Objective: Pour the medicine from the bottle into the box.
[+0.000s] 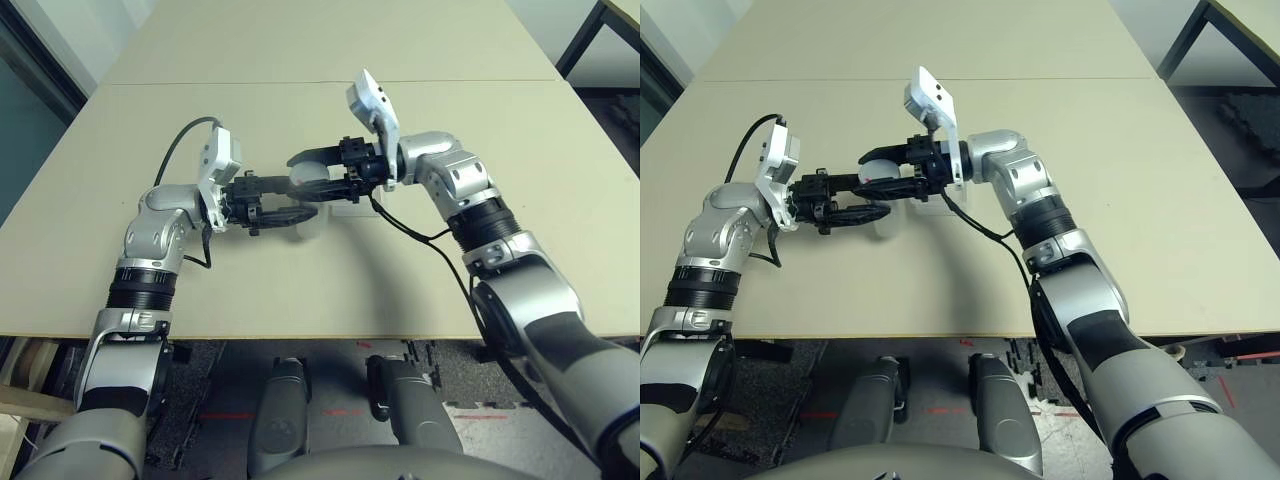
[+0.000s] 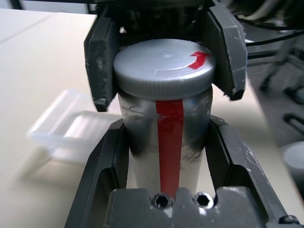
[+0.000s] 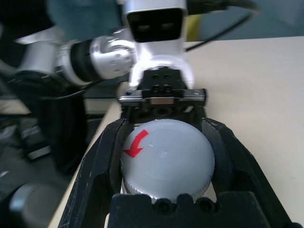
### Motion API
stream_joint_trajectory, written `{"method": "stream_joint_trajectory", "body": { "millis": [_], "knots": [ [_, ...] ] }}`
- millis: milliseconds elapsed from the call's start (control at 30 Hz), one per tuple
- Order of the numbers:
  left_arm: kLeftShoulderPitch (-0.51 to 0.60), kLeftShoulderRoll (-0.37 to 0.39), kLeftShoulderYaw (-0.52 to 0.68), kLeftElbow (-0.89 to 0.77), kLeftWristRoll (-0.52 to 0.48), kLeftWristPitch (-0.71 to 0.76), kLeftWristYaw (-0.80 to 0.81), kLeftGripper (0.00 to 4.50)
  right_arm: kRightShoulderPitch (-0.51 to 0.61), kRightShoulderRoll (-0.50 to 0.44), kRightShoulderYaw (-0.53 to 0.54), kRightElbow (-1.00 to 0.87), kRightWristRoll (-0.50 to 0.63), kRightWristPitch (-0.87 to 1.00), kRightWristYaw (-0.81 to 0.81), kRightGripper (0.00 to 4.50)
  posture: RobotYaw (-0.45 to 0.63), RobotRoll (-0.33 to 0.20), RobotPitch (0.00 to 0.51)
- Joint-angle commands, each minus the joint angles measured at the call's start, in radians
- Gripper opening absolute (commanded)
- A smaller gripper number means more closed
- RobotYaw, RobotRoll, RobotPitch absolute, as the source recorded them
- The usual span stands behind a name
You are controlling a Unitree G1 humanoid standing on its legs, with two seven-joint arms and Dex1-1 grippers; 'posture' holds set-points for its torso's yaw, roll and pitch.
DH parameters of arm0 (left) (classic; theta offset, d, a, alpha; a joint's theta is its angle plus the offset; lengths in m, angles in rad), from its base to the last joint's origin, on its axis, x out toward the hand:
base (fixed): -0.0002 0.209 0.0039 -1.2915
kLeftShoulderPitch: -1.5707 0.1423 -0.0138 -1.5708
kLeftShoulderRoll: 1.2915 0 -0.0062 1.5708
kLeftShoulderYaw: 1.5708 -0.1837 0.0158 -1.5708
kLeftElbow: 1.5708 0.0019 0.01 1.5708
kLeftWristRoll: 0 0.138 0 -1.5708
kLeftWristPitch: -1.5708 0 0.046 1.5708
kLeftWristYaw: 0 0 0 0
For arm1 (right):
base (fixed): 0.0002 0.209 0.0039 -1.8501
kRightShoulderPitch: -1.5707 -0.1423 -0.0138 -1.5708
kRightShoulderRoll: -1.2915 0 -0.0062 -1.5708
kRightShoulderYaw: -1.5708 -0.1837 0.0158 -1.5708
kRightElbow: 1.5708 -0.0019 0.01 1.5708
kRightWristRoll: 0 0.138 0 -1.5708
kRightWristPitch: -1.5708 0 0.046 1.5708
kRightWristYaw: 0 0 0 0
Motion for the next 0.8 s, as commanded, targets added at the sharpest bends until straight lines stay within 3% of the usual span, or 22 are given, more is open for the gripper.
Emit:
{"method": "stream_joint_trajectory", "body": {
  "millis": [33, 200, 367, 400, 800],
  "knots": [
    [0.008, 0.017, 0.007, -0.037, -0.033, 0.028, -0.002, 2.49, -0.023, -0.007, 0.047, 0.024, 0.026, -0.030, 0.110, 2.68, 0.13, 0.000, 0.180],
    [0.013, 0.013, 0.005, -0.055, -0.034, 0.038, 0.003, 2.49, -0.048, -0.004, 0.047, 0.068, 0.014, -0.056, 0.111, 2.68, 0.13, 0.000, 0.170],
    [0.013, 0.018, 0.005, -0.044, -0.034, 0.028, 0.000, 2.49, -0.058, 0.005, 0.027, 0.093, -0.011, -0.069, 0.103, 4.37, 0.12, 0.000, 0.159],
    [0.012, 0.019, 0.005, -0.039, -0.033, 0.025, -0.001, 2.49, -0.060, 0.006, 0.024, 0.099, -0.014, -0.071, 0.100, 4.50, 0.12, 0.000, 0.161],
    [0.012, 0.018, -0.002, -0.032, -0.029, 0.009, -0.004, 2.49, -0.073, 0.009, -0.012, 0.138, -0.044, -0.063, -0.002, 4.50, 0.11, 0.000, 0.123]
  ]
}}
